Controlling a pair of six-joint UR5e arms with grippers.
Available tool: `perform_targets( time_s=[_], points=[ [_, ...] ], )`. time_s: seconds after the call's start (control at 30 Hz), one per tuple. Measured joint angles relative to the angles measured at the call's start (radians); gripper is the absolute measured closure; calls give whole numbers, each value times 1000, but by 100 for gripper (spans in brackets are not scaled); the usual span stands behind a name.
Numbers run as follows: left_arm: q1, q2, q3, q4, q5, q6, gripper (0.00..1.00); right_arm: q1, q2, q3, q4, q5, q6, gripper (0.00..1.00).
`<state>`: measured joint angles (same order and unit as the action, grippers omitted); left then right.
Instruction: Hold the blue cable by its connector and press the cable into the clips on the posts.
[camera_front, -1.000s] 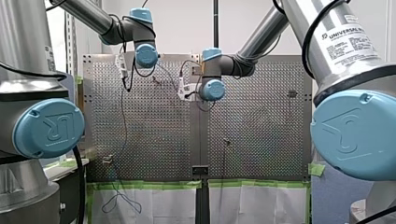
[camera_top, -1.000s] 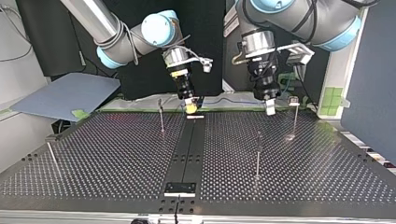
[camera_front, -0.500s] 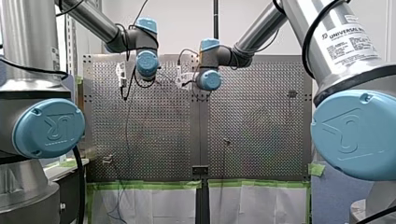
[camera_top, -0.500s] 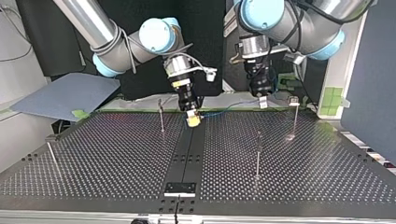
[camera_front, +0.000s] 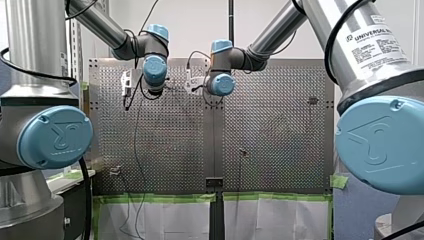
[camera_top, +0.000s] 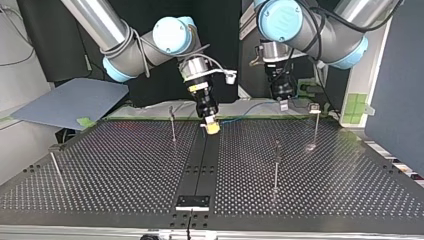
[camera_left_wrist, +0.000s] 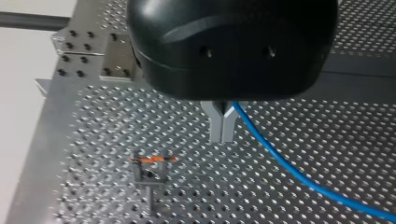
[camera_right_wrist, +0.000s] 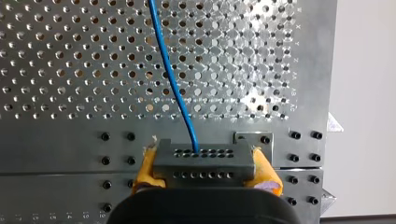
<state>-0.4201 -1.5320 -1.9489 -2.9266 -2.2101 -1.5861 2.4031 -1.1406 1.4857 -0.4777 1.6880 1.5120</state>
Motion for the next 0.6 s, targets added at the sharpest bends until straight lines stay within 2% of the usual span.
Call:
perform_targets(
  time_s=[0.17,0.27,0.47,0.6],
  points=[
    [18,0,1,-44,15,2,100,3,0,-1,-1,-2,1,100],
    [30,-1,0,-56,25,3,100,2,1,-6,0,-3,9,100],
    [59,-3,0,-60,40,2,100,-7,2,-23,2,-4,50,100],
    [93,-18,0,-53,71,2,100,-11,4,-33,4,-9,74,100]
  ],
)
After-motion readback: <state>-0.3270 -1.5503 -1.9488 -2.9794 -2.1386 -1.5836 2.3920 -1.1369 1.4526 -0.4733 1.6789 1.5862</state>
